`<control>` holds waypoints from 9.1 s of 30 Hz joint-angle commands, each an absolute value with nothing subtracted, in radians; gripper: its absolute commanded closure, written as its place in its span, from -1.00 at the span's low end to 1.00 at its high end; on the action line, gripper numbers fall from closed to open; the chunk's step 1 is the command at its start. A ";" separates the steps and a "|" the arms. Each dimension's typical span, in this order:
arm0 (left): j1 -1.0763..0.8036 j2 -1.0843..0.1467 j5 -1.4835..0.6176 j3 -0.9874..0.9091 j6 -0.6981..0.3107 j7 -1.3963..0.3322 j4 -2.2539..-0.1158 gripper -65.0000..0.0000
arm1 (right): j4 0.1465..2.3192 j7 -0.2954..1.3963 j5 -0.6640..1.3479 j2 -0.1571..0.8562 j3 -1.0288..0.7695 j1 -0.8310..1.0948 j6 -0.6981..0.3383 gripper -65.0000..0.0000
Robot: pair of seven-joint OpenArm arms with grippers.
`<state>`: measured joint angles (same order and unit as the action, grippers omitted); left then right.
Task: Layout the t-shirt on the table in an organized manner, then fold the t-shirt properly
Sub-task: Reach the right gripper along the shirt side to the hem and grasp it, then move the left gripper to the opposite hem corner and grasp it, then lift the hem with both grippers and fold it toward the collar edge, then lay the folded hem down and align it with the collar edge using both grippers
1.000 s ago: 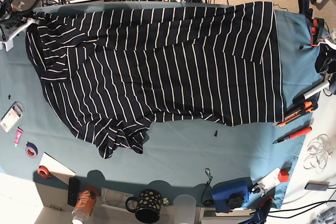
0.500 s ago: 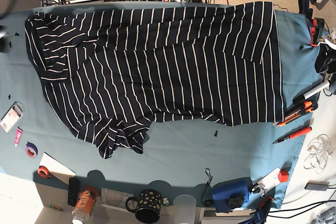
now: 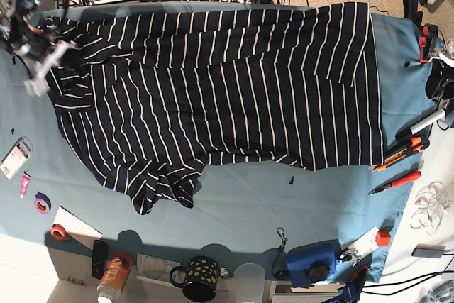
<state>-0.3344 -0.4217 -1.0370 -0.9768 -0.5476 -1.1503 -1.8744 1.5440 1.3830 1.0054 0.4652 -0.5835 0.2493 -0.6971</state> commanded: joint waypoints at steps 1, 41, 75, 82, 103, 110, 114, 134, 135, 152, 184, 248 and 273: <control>-0.332 -0.443 -1.055 -0.985 -0.551 -1.129 -1.889 0.17 | 1.558 1.361 1.020 0.490 -0.575 0.232 -0.698 1.00; -0.332 -0.443 -1.047 -0.887 -0.589 -1.124 -1.889 0.17 | 1.557 1.055 0.645 0.391 -0.216 -0.244 -0.676 0.40; -0.329 -0.444 -0.901 -0.723 -0.558 -1.003 -1.889 0.17 | 1.045 0.810 -0.047 0.094 0.056 -0.542 -0.186 0.44; -0.207 -0.449 -0.686 -0.722 -0.558 -0.907 -1.886 0.16 | 1.047 0.820 -0.061 0.094 0.056 -0.543 -0.187 0.79; 0.315 -0.451 -0.404 -0.343 -0.285 -0.947 -1.256 0.08 | 1.047 0.844 -0.106 0.097 0.056 -0.543 -0.187 0.79; 0.364 -0.449 -0.442 -0.343 -0.325 -0.955 -1.106 0.01 | 1.047 0.844 -0.106 0.097 0.056 -0.543 -0.187 0.79; 0.364 -0.448 -0.450 -0.343 -0.335 -0.950 -1.085 0.01 | 1.047 0.843 -0.105 0.097 0.056 -0.543 -0.187 0.79; 0.363 -0.384 -0.547 -0.342 -0.363 -0.960 -1.084 0.76 | 1.047 0.838 -0.105 0.097 0.056 -0.543 -0.187 0.86; 0.363 -0.379 -0.536 -0.342 -0.363 -0.954 -1.084 0.81 | 1.047 0.838 -0.105 0.097 0.056 -0.544 -0.187 0.86; 0.366 -0.427 -0.694 -0.344 -0.448 -0.962 -1.089 1.00 | 1.078 0.767 -0.094 0.098 0.056 -0.545 -0.188 1.00; 0.285 -0.604 -1.385 -0.527 -0.656 -1.396 -1.120 1.00 | 1.467 1.298 0.501 0.187 -0.426 -0.511 -0.546 1.00; -0.194 -0.413 -1.464 -0.697 -0.697 -1.396 -1.600 1.00 | 1.599 1.396 0.867 0.381 -0.833 -0.133 -0.680 1.00; -0.194 -0.418 -1.406 -0.712 -0.697 -1.396 -1.599 1.00 | 1.691 1.342 0.683 0.380 -0.643 -0.100 -0.621 0.50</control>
<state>-0.2016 -0.3992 -1.3808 -0.7036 -0.6933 -1.4101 -1.5841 1.6756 1.3670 0.6613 0.3622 -0.6407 -0.0830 -0.6201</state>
